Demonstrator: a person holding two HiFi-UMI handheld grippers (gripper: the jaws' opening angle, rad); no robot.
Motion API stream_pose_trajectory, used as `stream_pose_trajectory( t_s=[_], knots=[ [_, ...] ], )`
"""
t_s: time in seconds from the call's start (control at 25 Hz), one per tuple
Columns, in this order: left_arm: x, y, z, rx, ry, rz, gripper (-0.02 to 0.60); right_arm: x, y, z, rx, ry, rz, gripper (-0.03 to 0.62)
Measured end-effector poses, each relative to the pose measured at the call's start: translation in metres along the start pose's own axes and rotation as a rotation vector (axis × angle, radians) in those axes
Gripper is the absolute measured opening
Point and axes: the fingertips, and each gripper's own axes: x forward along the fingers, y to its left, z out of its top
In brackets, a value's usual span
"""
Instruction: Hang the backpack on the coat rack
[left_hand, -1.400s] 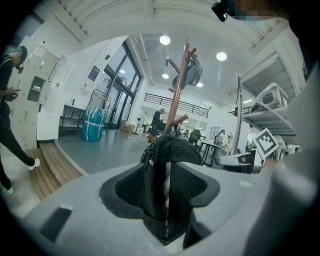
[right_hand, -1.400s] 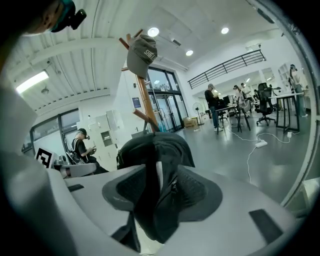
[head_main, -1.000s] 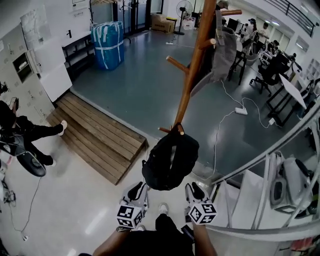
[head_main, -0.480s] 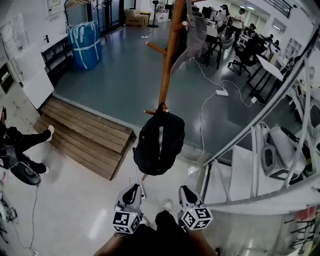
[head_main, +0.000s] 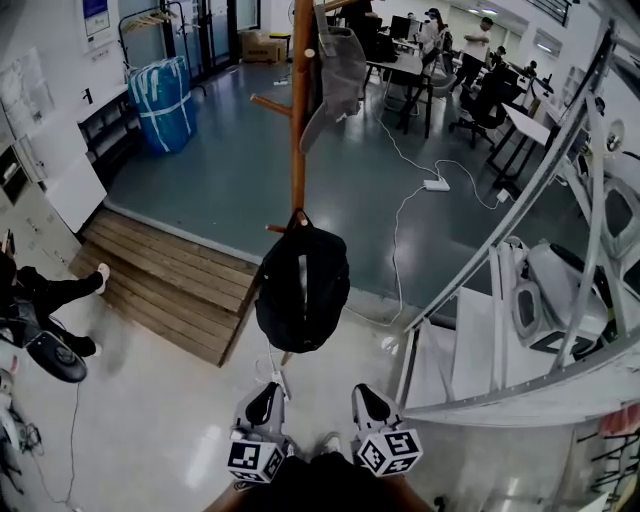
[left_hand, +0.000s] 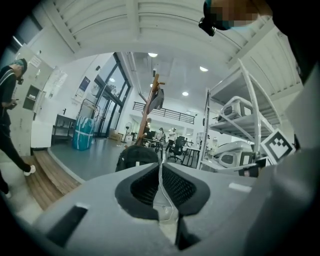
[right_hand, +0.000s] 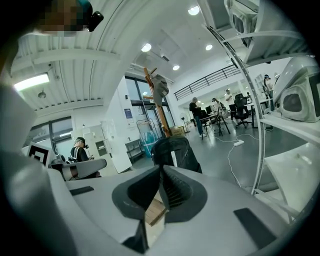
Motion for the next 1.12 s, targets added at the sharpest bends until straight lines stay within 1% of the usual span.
stream_pose_trajectory(
  t_s=[0.2, 0.32, 0.52, 0.76, 1.12],
  knots=[
    [-0.001, -0.026, 0.004, 0.008, -0.017, 0.017, 0.035, -0.022, -0.008, -0.003, -0.013, 0.004, 0.022, 0.021],
    [-0.002, -0.033, -0.003, 0.013, -0.007, 0.032, 0.035, -0.03, -0.012, -0.008, -0.012, 0.01, 0.032, 0.018],
    [-0.003, -0.048, -0.012, 0.029, 0.01, 0.025, 0.035, -0.04, -0.017, -0.011, -0.01, 0.015, 0.044, 0.015],
    [-0.004, -0.055, -0.014, 0.025, 0.02, 0.03, 0.035, -0.042, -0.014, -0.014, -0.018, 0.025, 0.067, 0.012],
    [-0.003, -0.054, -0.017, 0.026, 0.022, 0.039, 0.035, -0.041, -0.019, -0.015, -0.001, 0.02, 0.061, 0.012]
  ],
)
